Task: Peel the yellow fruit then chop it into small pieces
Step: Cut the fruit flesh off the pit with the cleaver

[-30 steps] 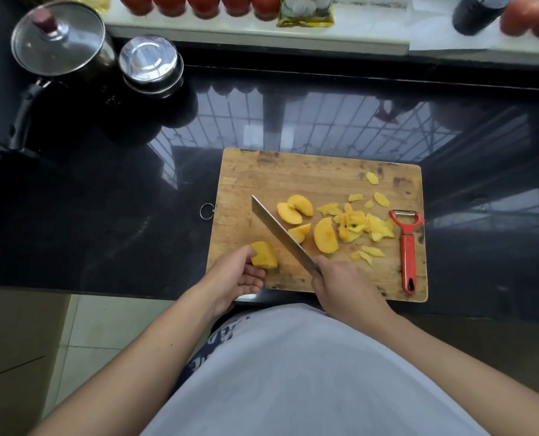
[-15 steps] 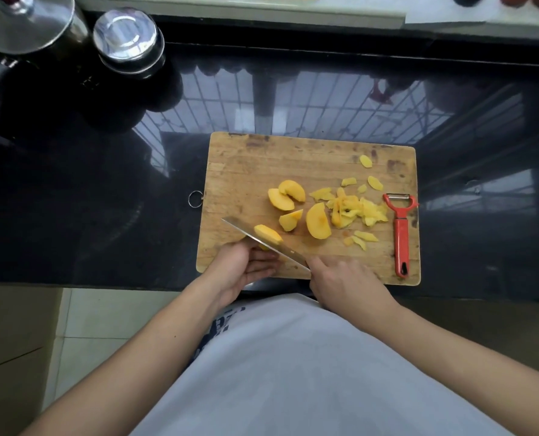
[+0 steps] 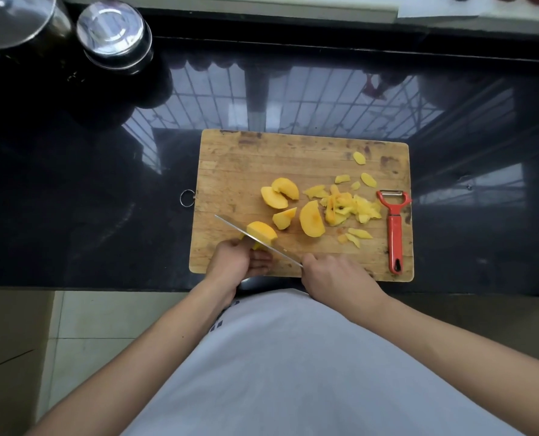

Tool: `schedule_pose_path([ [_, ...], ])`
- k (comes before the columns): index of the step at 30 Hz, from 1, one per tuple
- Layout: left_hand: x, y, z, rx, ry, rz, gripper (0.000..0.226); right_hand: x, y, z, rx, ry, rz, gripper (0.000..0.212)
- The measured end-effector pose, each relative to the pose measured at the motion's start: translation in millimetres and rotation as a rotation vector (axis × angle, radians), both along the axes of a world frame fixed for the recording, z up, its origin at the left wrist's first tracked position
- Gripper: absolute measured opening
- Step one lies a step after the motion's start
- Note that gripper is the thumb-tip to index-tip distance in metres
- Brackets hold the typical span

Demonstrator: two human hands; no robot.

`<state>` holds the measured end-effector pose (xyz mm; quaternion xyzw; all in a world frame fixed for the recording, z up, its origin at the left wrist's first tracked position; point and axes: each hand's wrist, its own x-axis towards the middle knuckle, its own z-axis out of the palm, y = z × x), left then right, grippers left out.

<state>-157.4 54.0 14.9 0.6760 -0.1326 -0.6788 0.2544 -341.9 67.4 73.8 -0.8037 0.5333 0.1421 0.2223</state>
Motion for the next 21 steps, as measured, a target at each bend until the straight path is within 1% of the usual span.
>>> schedule_pose_path([
  [2, -0.1, -3.7, 0.0, 0.018, -0.070, -0.066, 0.039, 0.6, -1.9, -0.9, 0.007, 0.015, 0.019, 0.015],
  [5, 1.2, -7.4, -0.7, 0.026, -0.180, -0.203, 0.044, -0.4, -1.6, -5.5, 0.002, -0.013, 0.014, 0.016],
  [8, 2.6, -8.2, -1.1, 0.037, -0.205, -0.264, 0.044, -3.9, -1.0, -10.3, -0.004, -0.034, 0.029, 0.030],
  [9, 3.0, -8.4, -1.2, 0.040, -0.205, -0.275, 0.044, -4.3, -2.0, -9.6, -0.003, -0.021, 0.040, 0.031],
  [13, 3.1, -11.4, -2.7, 0.056, -0.209, -0.326, 0.047, -1.7, -3.5, -6.4, 0.031, 0.035, 0.059, 0.012],
  [17, 2.8, -14.4, -2.4, 0.075, -0.209, -0.323, 0.043, 8.2, -12.3, -9.9, 0.068, 0.095, 0.095, 0.011],
  [21, 2.6, -14.7, -0.3, 0.081, -0.214, -0.325, 0.046, 11.5, -17.2, -22.4, 0.108, 0.054, 0.049, 0.012],
])
